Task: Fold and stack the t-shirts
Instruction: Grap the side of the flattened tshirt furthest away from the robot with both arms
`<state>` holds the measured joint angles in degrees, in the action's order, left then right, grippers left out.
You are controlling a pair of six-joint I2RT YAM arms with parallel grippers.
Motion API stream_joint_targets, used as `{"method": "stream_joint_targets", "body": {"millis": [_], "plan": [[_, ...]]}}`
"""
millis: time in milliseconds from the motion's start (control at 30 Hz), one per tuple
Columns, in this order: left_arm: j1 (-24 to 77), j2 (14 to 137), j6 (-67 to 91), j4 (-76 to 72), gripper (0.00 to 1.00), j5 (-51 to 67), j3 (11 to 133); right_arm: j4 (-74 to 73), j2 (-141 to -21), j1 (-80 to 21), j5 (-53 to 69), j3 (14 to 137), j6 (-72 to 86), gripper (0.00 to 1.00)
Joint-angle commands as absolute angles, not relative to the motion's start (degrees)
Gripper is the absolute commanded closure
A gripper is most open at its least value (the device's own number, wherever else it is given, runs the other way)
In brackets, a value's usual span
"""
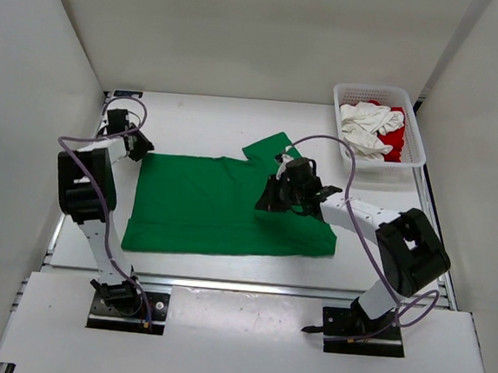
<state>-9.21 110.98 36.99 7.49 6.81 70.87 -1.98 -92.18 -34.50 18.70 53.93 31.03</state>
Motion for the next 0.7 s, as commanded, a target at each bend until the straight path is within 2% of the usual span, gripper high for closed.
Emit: {"method": "stream_joint_targets", "body": {"millis": [0,167,367,467,667], "plan": [[-10.7,112.4,31.7,14.9,0.58,2.2,77.5,3.9,-91.3,-34.2,22.0,49.6,31.0,0.96],[-10.8,116.6,28.3,19.1,0.50,-1.8,82.9,6.4,-91.8,-34.2,24.4,47.1,31.6,0.96],[-9.8,118.8,26.4,20.3,0.48,-3.3,83.5,6.6,-91.6,-33.2,25.0,47.2,31.2,0.96],[-9.2,119.5,25.7,21.6,0.60,-4.1,84.3,6.7,-91.2,-33.0,25.1,47.4,31.3,0.96],[-8.9,117.8,25.6,19.6,0.59,-3.7,81.6,6.6,-91.3,-32.2,24.3,49.7,32.1,0.95]]}}
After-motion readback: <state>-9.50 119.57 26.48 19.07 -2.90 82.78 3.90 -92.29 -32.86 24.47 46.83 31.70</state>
